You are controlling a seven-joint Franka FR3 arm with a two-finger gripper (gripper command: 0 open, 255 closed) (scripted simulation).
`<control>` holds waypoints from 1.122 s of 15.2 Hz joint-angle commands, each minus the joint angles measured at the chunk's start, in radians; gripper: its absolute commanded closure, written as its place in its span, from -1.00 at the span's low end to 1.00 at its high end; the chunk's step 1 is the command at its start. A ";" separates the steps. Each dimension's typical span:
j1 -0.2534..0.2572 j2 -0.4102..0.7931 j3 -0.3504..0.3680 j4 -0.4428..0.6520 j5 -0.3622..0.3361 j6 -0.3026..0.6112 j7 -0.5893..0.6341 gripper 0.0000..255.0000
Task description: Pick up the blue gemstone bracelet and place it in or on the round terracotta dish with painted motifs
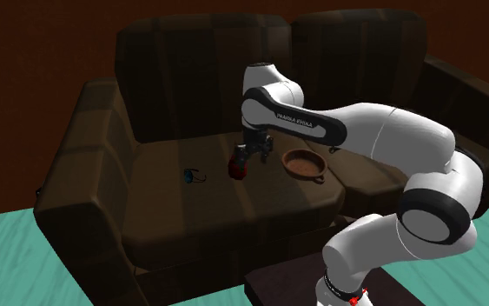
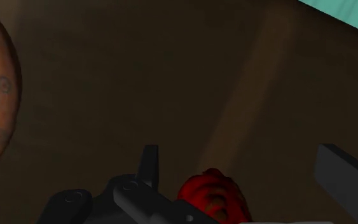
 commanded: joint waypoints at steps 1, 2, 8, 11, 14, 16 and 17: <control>-0.005 0.069 0.038 0.062 -0.001 0.014 0.057 -1.00; -0.007 0.103 0.058 0.089 -0.004 0.024 0.085 -1.00; -0.014 0.330 0.171 0.284 -0.062 0.063 0.266 -1.00; -0.004 0.461 0.219 0.404 -0.118 0.065 0.364 -1.00; 0.022 0.603 0.257 0.546 -0.193 0.050 0.463 -1.00; 0.053 0.705 0.273 0.655 -0.249 0.028 0.526 -1.00; 0.072 0.758 0.278 0.716 -0.279 0.013 0.555 -1.00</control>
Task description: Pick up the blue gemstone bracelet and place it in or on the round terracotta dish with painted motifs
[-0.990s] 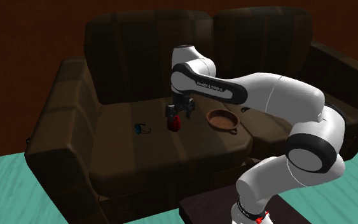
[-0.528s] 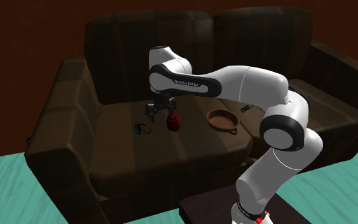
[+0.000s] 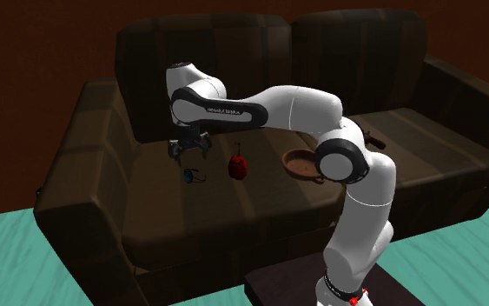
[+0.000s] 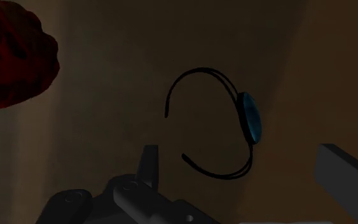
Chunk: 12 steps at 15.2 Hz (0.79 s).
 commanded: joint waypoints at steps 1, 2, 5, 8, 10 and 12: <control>0.038 0.103 0.007 0.115 -0.058 -0.026 0.057 -1.00; 0.062 0.154 0.007 0.179 -0.085 -0.046 0.080 -1.00; 0.055 0.140 0.003 0.119 -0.077 0.001 0.077 -1.00; 0.048 0.130 0.002 0.065 -0.072 0.047 0.076 -1.00; 0.045 0.126 0.001 0.038 -0.070 0.070 0.076 -1.00; 0.045 0.126 0.001 0.038 -0.070 0.070 0.076 -1.00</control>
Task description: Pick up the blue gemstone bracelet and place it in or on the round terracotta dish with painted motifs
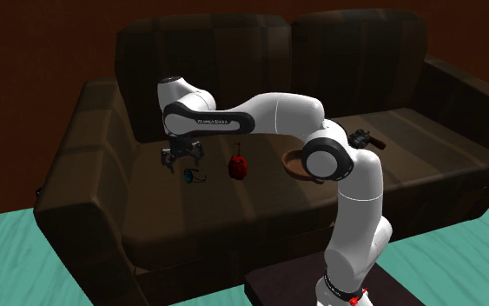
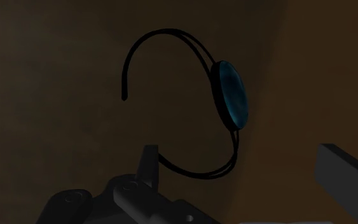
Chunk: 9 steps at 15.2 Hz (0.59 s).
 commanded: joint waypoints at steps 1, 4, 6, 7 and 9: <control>-0.001 -0.001 0.000 -0.004 0.000 0.004 0.000 -1.00; -0.001 -0.001 0.000 -0.004 0.000 0.004 0.000 -1.00; -0.001 -0.001 0.000 -0.004 0.000 0.003 0.000 -1.00; -0.001 -0.001 0.000 -0.004 0.000 0.003 0.000 1.00; -0.001 -0.001 0.000 -0.004 0.000 0.003 0.000 1.00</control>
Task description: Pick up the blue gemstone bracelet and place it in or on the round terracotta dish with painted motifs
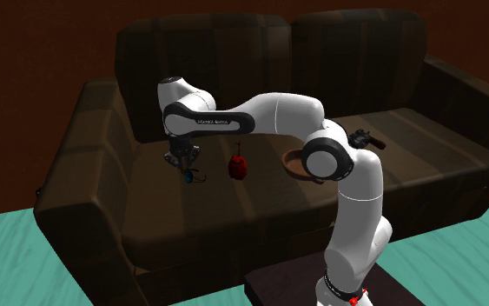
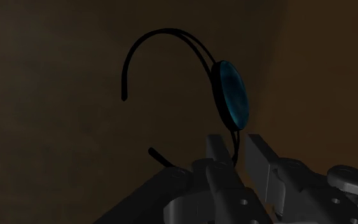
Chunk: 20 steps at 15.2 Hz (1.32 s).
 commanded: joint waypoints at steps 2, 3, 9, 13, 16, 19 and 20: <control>0.000 0.000 0.000 0.000 0.000 0.000 0.000 1.00; 0.000 0.000 0.000 0.000 0.000 0.000 0.000 1.00; 0.004 0.005 0.001 0.033 -0.002 -0.029 0.001 1.00; 0.015 0.019 0.002 0.107 -0.009 -0.090 0.004 1.00; 0.026 0.035 0.003 0.170 -0.017 -0.138 0.006 1.00; 0.039 0.054 0.003 0.239 -0.027 -0.189 0.010 1.00; 0.045 0.062 0.004 0.264 -0.031 -0.207 0.011 1.00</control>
